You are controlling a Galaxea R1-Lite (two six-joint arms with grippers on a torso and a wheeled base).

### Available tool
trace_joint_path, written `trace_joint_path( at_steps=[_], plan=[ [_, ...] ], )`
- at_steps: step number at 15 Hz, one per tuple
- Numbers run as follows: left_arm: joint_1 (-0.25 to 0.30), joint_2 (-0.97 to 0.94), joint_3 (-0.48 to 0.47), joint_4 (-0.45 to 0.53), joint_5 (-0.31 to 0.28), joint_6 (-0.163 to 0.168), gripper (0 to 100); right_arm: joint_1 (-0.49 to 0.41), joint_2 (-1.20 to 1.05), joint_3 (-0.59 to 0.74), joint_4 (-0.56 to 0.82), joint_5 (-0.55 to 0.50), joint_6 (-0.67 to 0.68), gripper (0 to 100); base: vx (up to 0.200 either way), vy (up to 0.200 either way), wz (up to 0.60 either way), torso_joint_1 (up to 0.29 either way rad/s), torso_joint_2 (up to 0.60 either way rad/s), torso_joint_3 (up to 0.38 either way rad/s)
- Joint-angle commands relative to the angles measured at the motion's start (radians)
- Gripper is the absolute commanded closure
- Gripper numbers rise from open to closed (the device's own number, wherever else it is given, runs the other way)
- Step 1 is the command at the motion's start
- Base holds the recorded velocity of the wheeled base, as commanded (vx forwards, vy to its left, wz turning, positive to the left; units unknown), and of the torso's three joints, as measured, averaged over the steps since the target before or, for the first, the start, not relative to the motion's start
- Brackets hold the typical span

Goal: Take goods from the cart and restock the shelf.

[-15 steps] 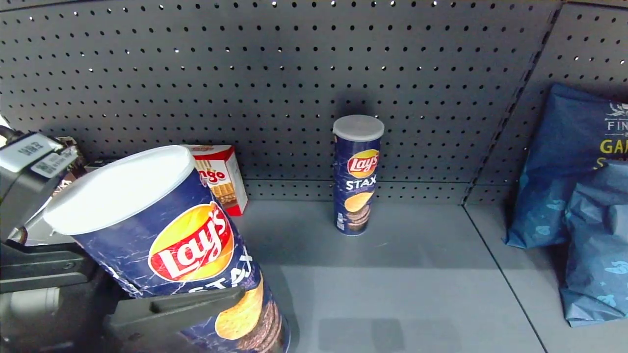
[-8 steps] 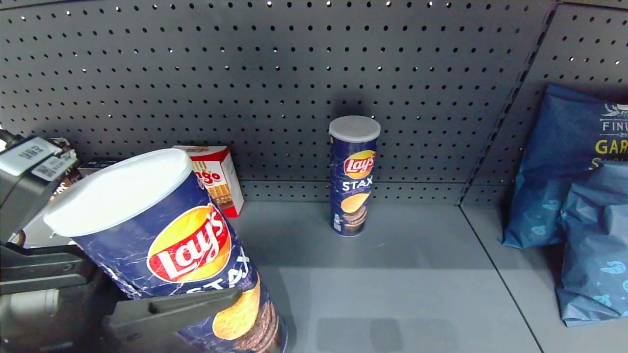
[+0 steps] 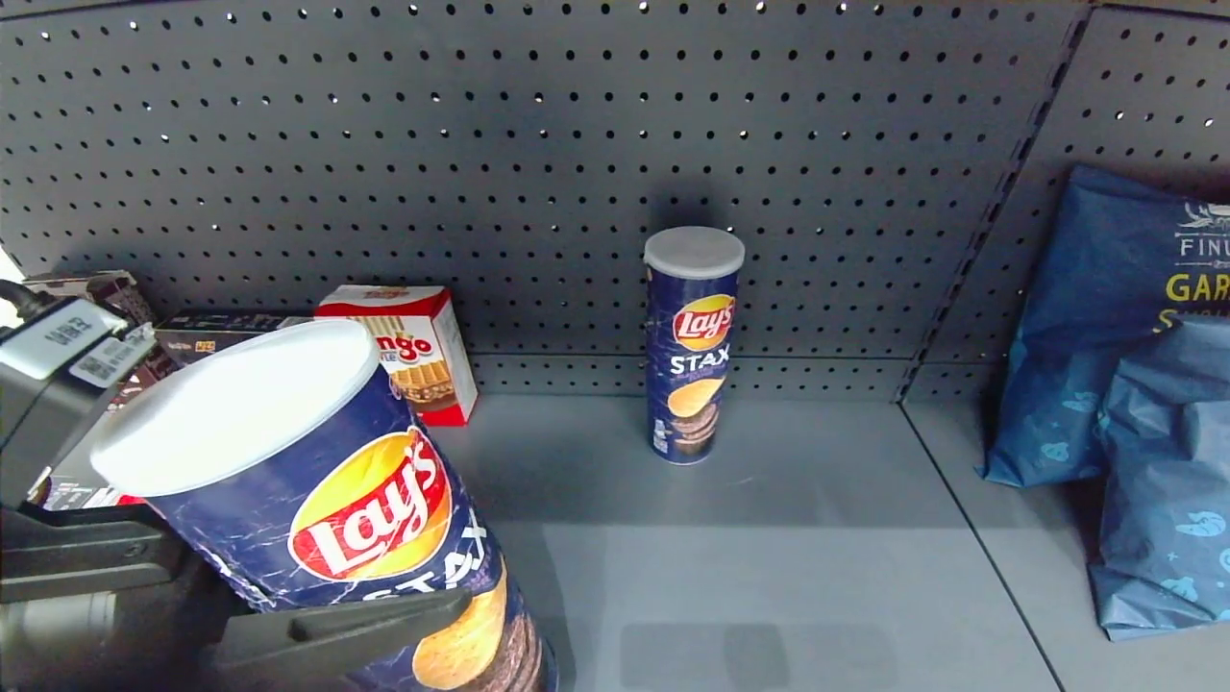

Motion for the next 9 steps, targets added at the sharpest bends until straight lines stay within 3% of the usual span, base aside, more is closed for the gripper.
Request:
trace_joint_path(
  at_steps=[1, 7, 9],
  plan=[
    [0.0, -0.001, 0.003, -0.001, 0.0, -0.001, 100, 0.0, 0.001, 0.0, 0.0, 0.001, 0.0, 0, 0.0, 0.0, 0.0, 0.0, 0.0, 0.0],
    [-0.003, 0.002, -0.007, -0.004, 0.0, 0.002, 100, 0.005, 0.001, -0.014, 0.0, 0.021, -0.02, 0, 0.0, 0.0, 0.0, 0.0, 0.0, 0.0],
    [-0.02, 0.014, -0.004, -0.002, 0.0, 0.034, 100, 0.034, 0.287, -0.333, 0.006, 0.12, 0.021, 0, 0.0, 0.0, 0.0, 0.0, 0.0, 0.0]
  ],
)
